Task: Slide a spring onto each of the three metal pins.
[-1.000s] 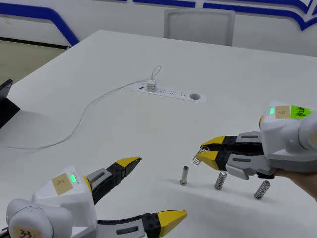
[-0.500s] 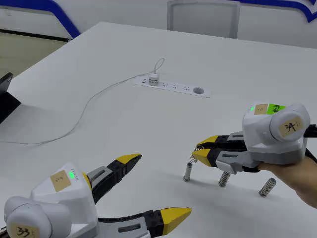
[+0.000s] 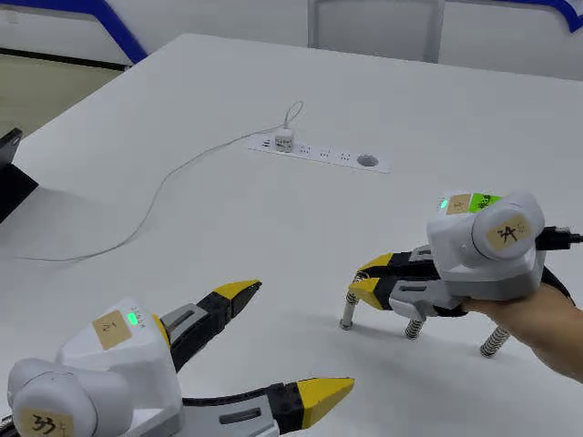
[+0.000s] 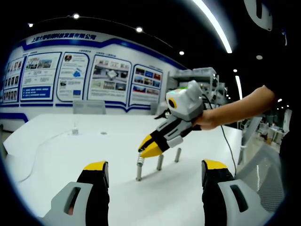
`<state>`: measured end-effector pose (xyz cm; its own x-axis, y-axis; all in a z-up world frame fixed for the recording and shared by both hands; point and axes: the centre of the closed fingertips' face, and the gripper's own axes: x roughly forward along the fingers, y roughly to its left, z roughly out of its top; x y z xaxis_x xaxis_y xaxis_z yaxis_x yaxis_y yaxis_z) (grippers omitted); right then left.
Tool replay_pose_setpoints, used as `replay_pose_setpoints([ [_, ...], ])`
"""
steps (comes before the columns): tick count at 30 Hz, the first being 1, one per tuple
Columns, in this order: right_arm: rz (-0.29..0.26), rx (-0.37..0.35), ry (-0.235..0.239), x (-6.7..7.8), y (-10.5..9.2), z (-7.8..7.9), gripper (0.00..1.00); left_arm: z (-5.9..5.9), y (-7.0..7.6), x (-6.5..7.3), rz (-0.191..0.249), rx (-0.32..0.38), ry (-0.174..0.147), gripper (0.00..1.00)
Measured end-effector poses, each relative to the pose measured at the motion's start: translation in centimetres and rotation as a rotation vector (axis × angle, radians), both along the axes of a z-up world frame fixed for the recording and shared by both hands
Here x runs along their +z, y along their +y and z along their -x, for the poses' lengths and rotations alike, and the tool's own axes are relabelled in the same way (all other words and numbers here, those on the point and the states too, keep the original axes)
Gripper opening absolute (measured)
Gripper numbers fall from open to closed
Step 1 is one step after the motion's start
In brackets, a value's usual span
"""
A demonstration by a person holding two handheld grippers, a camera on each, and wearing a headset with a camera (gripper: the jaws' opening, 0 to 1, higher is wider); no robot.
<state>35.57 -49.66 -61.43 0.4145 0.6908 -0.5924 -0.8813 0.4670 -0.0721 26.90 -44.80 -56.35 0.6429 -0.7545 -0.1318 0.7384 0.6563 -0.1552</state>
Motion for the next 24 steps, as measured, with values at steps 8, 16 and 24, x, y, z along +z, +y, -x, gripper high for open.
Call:
replay_pose_setpoints([
  [8,0.044,0.012,0.016,-1.6,0.1,0.1,0.11,0.0,0.0,-0.1,0.004,0.002,0.009,0.83],
  [16,0.077,0.008,0.037,-3.4,0.0,-0.1,0.11,-0.1,0.2,-0.1,0.011,0.01,0.013,0.82],
  [24,0.096,0.017,0.035,-4.2,0.2,0.0,0.11,-0.1,0.2,-0.1,0.017,0.01,0.021,0.82],
])
